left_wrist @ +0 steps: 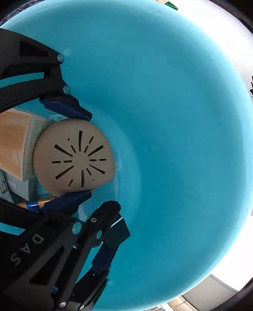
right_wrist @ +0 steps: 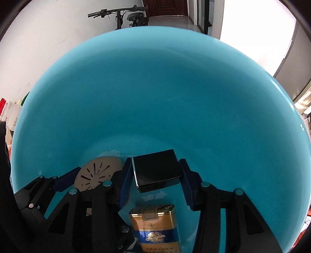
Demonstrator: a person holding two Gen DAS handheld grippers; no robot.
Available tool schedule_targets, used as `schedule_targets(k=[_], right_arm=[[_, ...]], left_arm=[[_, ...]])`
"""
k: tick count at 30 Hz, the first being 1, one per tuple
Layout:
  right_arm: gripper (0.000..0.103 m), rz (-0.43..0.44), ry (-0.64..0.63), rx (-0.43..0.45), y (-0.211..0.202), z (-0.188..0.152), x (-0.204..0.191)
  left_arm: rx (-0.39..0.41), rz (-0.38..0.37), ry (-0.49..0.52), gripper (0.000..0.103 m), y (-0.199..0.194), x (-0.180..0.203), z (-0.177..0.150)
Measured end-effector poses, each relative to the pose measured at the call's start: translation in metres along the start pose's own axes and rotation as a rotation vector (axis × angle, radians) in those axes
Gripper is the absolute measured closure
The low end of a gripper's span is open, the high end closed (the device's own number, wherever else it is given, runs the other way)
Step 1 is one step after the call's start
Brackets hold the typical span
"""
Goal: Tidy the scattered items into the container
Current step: 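Lower both tools into the basin and open them to release the lid and box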
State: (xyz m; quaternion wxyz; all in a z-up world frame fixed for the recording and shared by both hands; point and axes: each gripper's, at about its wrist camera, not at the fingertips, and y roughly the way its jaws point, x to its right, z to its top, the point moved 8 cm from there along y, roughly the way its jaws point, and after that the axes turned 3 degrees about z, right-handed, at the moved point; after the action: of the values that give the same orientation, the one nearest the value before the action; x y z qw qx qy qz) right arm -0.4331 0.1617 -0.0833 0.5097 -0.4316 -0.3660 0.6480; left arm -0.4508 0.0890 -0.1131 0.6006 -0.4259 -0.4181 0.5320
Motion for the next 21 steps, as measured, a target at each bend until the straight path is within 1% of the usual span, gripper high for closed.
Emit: schedule_targets(k=[4,11,21], right_arm=[[0.058,0.001,-0.003,-0.005,-0.002,-0.003,0.002],[0.058,0.013,0.006,0.0,-0.012,-0.008,0.005],[0.058,0.046,0.023,0.022,-0.034,-0.013,0.014]], left_arm=[[-0.004,0.002,-0.005,0.029,0.0,-0.001,-0.001],[0.007,-0.011,-0.01,0.021,-0.006,0.0,0.0],[0.035,0.015,0.01,0.02,-0.018,0.001,0.0]])
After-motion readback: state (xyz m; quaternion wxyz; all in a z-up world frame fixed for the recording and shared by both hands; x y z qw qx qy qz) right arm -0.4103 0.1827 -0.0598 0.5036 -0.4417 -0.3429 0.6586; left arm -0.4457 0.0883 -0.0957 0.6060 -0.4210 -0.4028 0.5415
